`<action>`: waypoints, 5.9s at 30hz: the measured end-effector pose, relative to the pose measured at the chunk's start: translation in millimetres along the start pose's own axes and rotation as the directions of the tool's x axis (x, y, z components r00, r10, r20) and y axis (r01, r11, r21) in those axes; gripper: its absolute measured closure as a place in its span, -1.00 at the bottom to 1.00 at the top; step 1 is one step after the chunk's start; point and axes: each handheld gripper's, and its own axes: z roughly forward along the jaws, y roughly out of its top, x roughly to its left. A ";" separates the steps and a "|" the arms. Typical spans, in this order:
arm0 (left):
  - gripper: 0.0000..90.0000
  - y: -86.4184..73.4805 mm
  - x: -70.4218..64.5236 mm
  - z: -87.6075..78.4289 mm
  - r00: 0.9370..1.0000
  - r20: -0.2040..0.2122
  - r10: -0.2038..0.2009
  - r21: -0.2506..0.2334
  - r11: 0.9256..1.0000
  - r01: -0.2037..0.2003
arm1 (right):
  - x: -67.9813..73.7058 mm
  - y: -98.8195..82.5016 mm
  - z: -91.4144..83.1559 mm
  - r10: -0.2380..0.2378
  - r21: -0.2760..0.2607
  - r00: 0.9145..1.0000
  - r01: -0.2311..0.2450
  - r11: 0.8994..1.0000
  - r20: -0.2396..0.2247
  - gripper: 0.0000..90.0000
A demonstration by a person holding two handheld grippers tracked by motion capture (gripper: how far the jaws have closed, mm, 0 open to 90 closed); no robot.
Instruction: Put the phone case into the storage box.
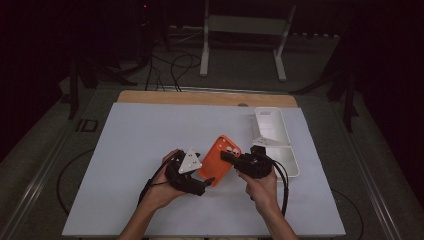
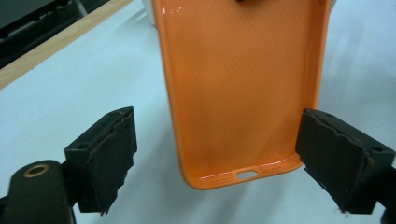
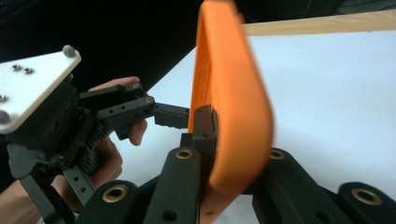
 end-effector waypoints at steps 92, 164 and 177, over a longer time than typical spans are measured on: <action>0.79 -13.4 23.0 -23.9 0.956 0.271 -0.112 -0.124 0.981 0.149 | 15.1 16.6 -9.5 -0.263 0.055 0.963 0.267 0.962 -0.065 -0.29; 0.76 -18.8 -25.7 1.1 0.974 -0.156 -0.166 -0.137 0.980 0.145 | 52.7 32.8 26.2 -0.142 -0.056 0.968 0.156 0.986 0.206 -0.63; 0.48 -22.7 -18.1 -2.3 0.978 -0.078 -0.195 -0.146 0.972 0.182 | 55.9 33.2 29.3 -0.186 -0.036 0.961 0.197 0.980 0.204 -0.61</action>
